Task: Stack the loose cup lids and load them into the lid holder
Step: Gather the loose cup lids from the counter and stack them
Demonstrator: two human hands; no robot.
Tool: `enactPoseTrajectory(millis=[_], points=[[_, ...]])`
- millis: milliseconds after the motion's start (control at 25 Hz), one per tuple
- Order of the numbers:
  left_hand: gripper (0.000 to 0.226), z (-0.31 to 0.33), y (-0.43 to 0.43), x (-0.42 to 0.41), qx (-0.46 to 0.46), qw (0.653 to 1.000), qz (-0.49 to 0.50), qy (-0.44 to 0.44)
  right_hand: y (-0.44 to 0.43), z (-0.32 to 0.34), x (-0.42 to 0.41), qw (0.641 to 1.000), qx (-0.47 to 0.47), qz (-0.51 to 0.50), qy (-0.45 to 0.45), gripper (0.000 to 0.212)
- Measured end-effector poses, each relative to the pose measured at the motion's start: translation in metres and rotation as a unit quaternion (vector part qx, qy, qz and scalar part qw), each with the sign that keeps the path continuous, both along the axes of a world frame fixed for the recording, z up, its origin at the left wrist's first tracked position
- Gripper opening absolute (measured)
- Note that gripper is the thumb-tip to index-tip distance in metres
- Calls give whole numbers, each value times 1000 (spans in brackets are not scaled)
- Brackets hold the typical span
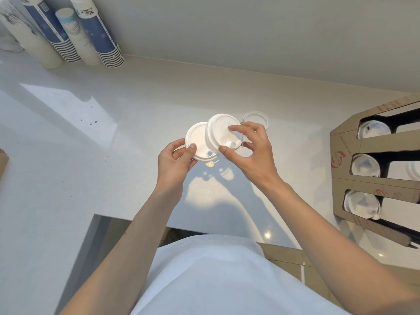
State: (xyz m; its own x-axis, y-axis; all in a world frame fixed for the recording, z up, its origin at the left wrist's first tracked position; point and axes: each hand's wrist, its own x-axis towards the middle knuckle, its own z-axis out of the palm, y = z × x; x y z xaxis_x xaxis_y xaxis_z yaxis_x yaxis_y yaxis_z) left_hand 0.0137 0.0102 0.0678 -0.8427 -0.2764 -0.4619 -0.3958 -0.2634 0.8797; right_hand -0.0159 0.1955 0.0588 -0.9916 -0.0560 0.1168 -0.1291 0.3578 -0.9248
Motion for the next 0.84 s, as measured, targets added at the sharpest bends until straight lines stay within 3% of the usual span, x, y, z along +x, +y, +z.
enactPoseTrajectory(millis=[320, 520, 840], points=[[37, 4, 2, 3, -4, 999, -26, 22, -11, 0, 11, 1000, -21, 8, 15, 43], [35, 6, 6, 4, -13, 999, -33, 19, -16, -1, 17, 995, -95, -32, -6, 18], [29, 11, 9, 5, 20, 999, -46, 18, -16, 6, 17, 987, -136, -75, -45, 24]])
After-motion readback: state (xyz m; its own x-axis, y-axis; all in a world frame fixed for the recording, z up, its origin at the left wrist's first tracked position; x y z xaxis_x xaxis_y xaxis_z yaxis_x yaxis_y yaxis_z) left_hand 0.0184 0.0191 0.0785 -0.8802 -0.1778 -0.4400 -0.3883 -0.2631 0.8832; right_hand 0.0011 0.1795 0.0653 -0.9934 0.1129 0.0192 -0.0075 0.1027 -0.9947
